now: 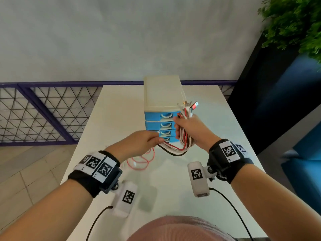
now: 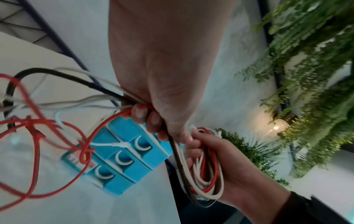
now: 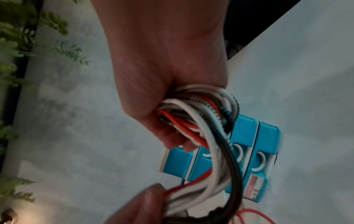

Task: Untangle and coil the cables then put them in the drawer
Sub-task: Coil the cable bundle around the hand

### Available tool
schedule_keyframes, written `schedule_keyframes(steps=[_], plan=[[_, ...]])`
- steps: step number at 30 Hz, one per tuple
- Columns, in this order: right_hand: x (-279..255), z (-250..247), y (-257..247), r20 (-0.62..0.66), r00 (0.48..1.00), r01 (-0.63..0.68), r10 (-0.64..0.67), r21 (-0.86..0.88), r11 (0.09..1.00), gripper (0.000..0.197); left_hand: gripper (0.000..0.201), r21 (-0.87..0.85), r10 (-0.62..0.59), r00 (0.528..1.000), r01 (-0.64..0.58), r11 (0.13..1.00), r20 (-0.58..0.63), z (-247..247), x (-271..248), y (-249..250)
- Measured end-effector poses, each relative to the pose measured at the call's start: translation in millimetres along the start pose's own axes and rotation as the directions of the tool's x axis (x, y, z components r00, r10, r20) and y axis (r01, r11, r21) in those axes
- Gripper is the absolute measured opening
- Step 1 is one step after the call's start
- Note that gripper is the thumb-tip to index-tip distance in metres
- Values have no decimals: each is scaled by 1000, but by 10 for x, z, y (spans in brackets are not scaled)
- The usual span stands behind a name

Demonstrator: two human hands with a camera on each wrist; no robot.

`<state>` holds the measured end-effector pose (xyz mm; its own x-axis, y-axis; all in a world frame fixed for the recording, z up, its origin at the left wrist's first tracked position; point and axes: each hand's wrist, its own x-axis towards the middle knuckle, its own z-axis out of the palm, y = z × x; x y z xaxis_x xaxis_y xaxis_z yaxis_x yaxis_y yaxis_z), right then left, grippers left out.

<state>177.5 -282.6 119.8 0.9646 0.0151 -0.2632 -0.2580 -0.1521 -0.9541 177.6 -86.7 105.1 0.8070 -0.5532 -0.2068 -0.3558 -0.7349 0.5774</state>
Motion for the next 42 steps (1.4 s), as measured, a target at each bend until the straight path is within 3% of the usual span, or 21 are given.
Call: schedule_keyframes(steps=[3,7,10,13,17,22,25,28,30,33,38,42], plan=[[-30,56,11,97,994,-45,55,-101,994,26,32,134,92,989,-76,988,-118,-55,32,65],[-44,53,52,253,962,-110,104,11,994,21,29,167,278,938,-246,955,-209,-78,77,117],[-103,-6,29,458,877,-268,149,207,941,26,19,122,380,877,-360,925,-294,-67,87,161],[-161,-48,32,643,753,-434,141,324,841,36,24,73,404,854,-403,912,-328,-41,101,190],[-220,-56,64,711,696,-488,101,365,793,39,12,33,388,843,-406,913,-372,-6,98,200],[-235,-70,90,667,735,-447,123,341,827,16,9,-28,287,885,-319,947,-365,5,83,192],[-186,-60,110,618,780,-320,99,258,912,5,12,-181,71,945,-134,974,-319,-43,116,213],[-137,-45,132,568,820,-193,74,152,969,6,27,-429,-148,989,127,894,-14,-158,142,180],[-93,-59,147,517,855,-157,52,161,974,6,34,-591,-151,964,253,766,217,-220,93,144],[6,-156,180,387,922,-133,26,252,959,6,42,-703,-107,920,358,615,376,-240,-6,42],[68,-260,196,293,956,-117,9,352,929,9,31,-853,63,915,345,392,399,-168,-74,-63],[54,-210,193,295,955,-126,20,348,929,14,28,-882,80,939,282,378,335,-122,-63,-25]])
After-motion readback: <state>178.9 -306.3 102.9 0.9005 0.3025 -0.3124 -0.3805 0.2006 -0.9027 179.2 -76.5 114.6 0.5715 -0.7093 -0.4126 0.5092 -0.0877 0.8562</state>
